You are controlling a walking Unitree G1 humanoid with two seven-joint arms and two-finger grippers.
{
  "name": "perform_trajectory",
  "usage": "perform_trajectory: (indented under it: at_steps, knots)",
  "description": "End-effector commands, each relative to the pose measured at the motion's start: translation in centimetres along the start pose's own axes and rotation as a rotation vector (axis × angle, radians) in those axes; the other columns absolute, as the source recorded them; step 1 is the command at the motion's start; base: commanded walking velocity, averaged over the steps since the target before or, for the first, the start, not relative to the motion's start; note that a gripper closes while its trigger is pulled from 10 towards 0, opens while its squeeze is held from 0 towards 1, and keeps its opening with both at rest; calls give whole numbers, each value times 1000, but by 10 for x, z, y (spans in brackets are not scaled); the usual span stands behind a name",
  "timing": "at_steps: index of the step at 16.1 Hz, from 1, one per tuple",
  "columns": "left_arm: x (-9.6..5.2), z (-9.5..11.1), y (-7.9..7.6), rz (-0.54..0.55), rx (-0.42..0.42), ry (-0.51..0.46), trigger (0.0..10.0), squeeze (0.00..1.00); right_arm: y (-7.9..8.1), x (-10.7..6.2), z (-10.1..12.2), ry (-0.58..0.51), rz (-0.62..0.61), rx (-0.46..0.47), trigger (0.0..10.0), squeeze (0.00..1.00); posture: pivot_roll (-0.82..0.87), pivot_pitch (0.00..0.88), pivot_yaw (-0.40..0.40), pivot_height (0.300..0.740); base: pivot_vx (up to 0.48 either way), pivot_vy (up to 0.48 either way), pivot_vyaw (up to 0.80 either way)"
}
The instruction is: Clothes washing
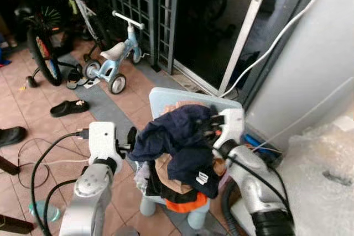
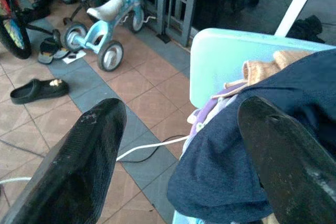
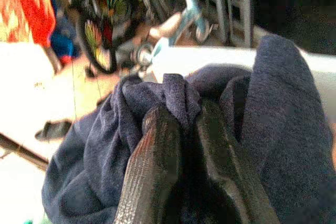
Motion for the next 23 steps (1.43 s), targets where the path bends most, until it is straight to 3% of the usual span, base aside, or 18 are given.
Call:
perform_trajectory:
  at_steps: [1, 2, 3, 4, 5, 7, 13, 16, 23]
  knots:
    - [3, 8, -2, -11, 28, -36, 10000, 0, 10, -9, 32, -127, 14, -19, 0, 0, 2, 0, -21, 740, 0, 0, 0]
    - [3, 9, -2, -14, 39, -42, 10000, 0, 10, -14, 42, -170, 2, -55, 0, 0, -1, 0, -20, 740, 0, 0, 0]
    - [5, 12, -1, -8, 56, -57, 10000, 0, 17, -25, 58, -240, -7, -168, 0, 0, -12, 0, -15, 740, 0, 0, 0]
    - [7, 13, 0, -5, 51, -63, 10000, 0, 19, -29, 59, -245, -12, -195, 5804, 0, -14, 0, -14, 740, 0, 0, 0]
    - [7, 14, 0, -5, 45, -65, 10000, 0, 18, -29, 57, -237, -26, -192, 10000, 0, -18, 0, -13, 740, 0, -251, 0]
    - [10, 15, -1, 0, 36, -70, 10000, 0, 10, -30, 50, -219, -75, -175, 10000, 0, -15, 0, -11, 740, 0, 0, -203]
    - [11, 12, 2, 17, 49, -62, 10000, 0, 11, -27, 51, -221, -79, -192, 10000, 0, -7, 0, -17, 740, 0, -82, -760]
    - [11, 11, 1, 14, 44, -57, 10000, 0, 13, -22, 59, -244, -74, -214, 10000, 0, -12, 0, -13, 740, 0, -313, -617]
    - [12, 10, 0, 8, 41, -53, 10000, 0, 13, -18, 88, -335, -94, -328, 10000, 0, -17, 0, -8, 740, 0, -410, 0]
Point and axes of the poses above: a point about 5 cm out from each wrist's last joint towards the gripper, its own x axis pointing out of the wrist towards the gripper, its own z axis along the axis of the wrist's last joint, y = z × x, the point moved 6 cm from there along x, pointing out of the wrist towards the gripper, and after that the axes turned 12 degrees about x, right-handed, at the moved point
